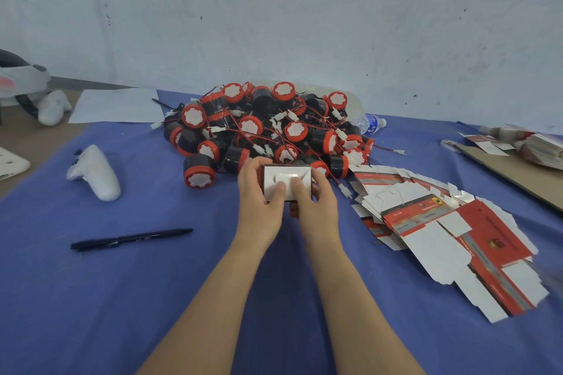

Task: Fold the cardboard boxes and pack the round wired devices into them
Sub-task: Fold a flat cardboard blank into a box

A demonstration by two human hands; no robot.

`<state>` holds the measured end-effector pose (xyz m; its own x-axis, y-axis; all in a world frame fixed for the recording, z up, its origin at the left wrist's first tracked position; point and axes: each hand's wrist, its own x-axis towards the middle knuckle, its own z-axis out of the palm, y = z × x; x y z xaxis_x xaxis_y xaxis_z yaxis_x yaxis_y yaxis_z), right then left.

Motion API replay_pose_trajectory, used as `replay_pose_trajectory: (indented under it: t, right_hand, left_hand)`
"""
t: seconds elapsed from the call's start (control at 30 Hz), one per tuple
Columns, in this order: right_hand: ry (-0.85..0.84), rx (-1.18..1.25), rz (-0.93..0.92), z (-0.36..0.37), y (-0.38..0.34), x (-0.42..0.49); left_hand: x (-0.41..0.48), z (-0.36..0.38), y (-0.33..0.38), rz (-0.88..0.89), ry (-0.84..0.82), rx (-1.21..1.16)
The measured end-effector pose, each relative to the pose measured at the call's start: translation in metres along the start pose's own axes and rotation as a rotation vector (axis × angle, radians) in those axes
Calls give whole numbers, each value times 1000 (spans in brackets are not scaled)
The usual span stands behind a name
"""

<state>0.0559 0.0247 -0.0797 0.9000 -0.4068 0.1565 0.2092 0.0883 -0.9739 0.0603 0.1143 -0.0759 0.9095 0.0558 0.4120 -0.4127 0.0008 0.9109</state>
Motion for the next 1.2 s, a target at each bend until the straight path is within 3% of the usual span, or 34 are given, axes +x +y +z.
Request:
replay_pose_trajectory:
  t: [0.2, 0.5, 0.7, 0.83, 0.93, 1.2]
  right_hand:
    - [-54, 129, 124, 8, 5, -3]
    - [-45, 130, 64, 9, 1, -5]
    - [-136, 271, 100, 5, -5, -3]
    - [-149, 89, 11, 1, -9, -3]
    - [-159, -58, -61, 3, -8, -6]
    - [-216, -74, -103, 8, -10, -15]
  left_hand:
    - [-1, 2, -2, -26, 88, -6]
    - [1, 2, -4, -55, 92, 29]
    - [10, -3, 5, -226, 90, -93]
    - [11, -9, 4, -236, 101, -283]
    - [13, -13, 0, -248, 204, -306]
    - [11, -10, 0, -241, 194, -267]
